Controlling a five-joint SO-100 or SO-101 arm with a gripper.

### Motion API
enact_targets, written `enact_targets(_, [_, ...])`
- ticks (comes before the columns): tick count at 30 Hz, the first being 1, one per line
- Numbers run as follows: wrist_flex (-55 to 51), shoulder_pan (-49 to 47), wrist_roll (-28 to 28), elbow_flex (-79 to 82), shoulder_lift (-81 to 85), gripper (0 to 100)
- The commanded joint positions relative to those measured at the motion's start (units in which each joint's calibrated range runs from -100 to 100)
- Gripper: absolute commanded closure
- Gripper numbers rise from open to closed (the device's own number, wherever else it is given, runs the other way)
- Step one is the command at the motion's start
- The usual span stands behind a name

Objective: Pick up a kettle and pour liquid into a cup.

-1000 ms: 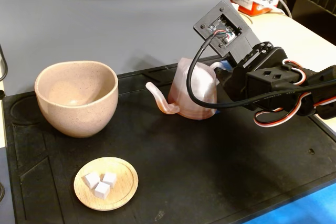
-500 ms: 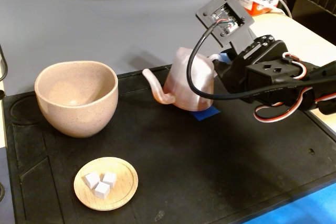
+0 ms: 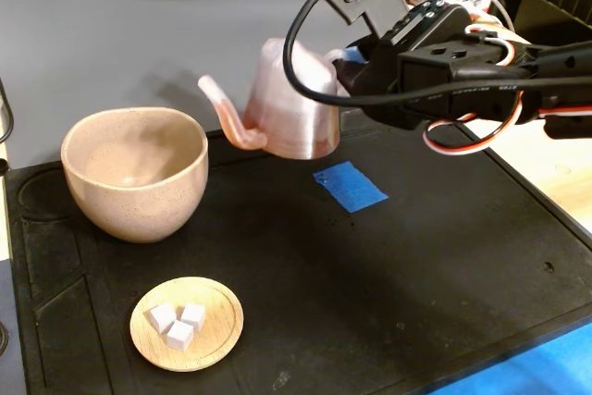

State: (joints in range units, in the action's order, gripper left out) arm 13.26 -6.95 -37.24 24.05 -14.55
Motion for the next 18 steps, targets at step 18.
enact_targets(18, [-0.07, -0.08, 4.16, -16.07, -1.49, 99])
